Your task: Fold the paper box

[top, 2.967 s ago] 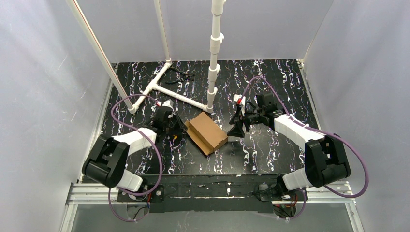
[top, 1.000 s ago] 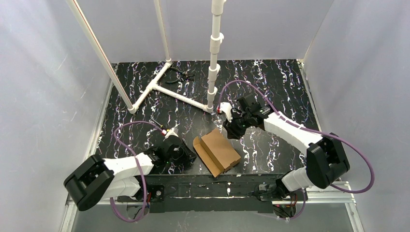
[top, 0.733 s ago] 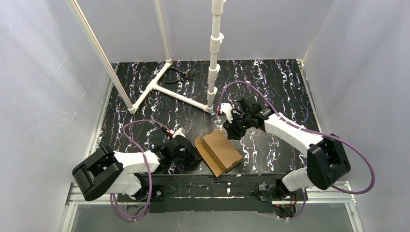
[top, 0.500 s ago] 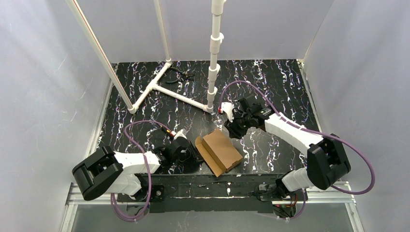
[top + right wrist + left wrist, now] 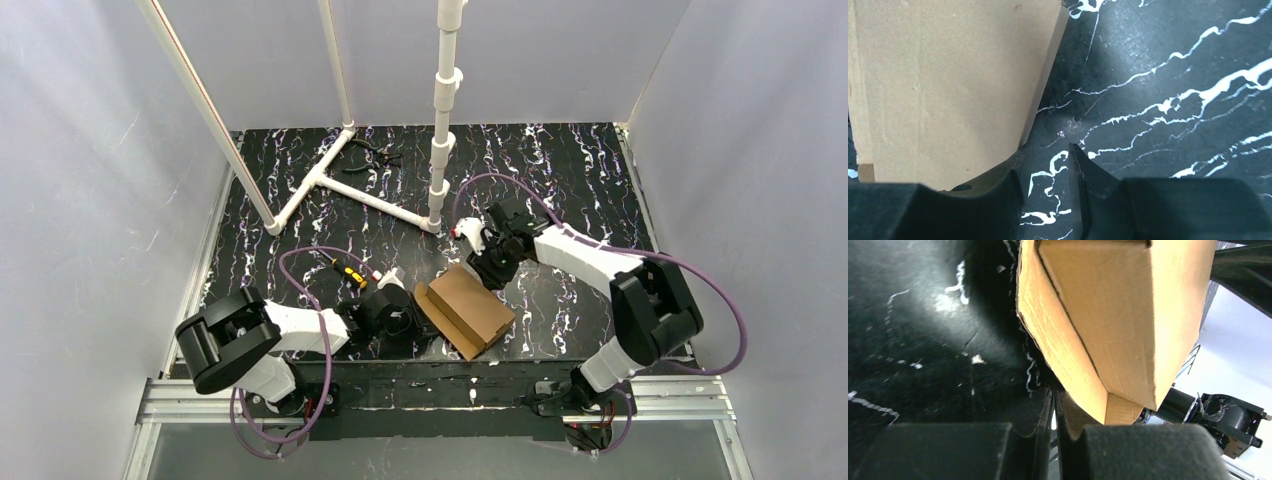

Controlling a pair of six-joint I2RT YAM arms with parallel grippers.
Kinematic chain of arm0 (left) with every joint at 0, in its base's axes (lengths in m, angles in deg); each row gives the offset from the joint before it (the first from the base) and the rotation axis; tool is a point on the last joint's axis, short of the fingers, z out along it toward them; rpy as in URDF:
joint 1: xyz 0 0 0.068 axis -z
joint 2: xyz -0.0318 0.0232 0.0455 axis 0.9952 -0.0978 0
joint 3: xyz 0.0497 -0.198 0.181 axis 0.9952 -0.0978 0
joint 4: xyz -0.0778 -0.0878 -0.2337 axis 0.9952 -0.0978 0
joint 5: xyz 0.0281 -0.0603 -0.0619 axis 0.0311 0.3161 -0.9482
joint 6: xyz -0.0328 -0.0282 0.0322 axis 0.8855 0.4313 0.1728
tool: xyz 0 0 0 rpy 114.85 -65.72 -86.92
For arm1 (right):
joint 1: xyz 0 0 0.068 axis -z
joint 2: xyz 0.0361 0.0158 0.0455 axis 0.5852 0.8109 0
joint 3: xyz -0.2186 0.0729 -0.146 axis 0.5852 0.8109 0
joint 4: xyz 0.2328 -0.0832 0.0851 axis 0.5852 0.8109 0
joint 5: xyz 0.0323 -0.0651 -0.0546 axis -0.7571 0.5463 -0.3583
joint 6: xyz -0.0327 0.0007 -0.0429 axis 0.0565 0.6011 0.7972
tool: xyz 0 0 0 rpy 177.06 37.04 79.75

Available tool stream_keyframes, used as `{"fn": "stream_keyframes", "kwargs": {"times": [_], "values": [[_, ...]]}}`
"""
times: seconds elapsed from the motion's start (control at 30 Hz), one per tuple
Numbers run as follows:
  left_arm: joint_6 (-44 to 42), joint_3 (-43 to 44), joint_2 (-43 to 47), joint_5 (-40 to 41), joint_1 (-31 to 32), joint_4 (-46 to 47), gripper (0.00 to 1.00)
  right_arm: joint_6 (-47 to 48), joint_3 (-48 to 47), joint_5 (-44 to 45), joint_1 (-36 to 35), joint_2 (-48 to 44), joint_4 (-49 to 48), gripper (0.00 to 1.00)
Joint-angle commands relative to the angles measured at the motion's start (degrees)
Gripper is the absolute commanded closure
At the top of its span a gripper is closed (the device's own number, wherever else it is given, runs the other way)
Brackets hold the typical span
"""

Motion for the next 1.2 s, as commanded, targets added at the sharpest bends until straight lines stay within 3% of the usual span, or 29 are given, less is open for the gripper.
{"fn": "stream_keyframes", "kwargs": {"times": [0.0, 0.17, 0.27, 0.43, 0.6, 0.8, 0.97, 1.03, 1.17], "values": [[-0.01, 3.29, -2.33, 0.75, 0.48, 2.69, 0.94, 0.32, -5.34, -1.35, -0.73, 3.55, 2.62, 0.60], [-0.63, 5.36, -5.36, 0.54, 0.49, 4.45, 0.93, 0.56, -8.05, -4.58, -0.73, 5.46, 2.88, 0.59], [-0.64, 5.26, -6.08, 0.39, 0.47, 5.06, 0.93, -0.63, -10.21, 2.28, 0.07, 6.22, 3.20, 0.57], [-0.14, 1.68, -3.31, 1.65, 0.47, 5.20, 0.90, 0.39, -11.26, 4.25, 5.19, 3.50, 2.47, 0.49], [-0.07, -2.42, 1.30, 2.71, 0.47, 5.14, 0.84, 4.92, -12.88, -3.49, 5.25, 1.50, 5.27, 0.39], [-2.81, -9.99, 13.51, 7.29, -0.83, 4.72, 0.63, 6.56, -16.14, -17.64, 3.87, 0.67, 8.02, 0.19], [-9.33, -12.46, 23.79, 6.40, -7.66, 1.96, 0.38, 2.27, -14.67, -19.54, 2.47, 2.49, 5.42, 0.13], [-11.75, -12.46, 25.81, 4.64, -10.97, 1.84, 0.32, 1.49, -13.14, -19.83, 1.86, 2.31, 3.79, 0.03], [-17.69, -9.77, 24.59, 4.14, -14.82, 1.66, 0.31, 1.85, -12.96, -19.85, 0.70, 2.25, 3.12, 0.02]]}}
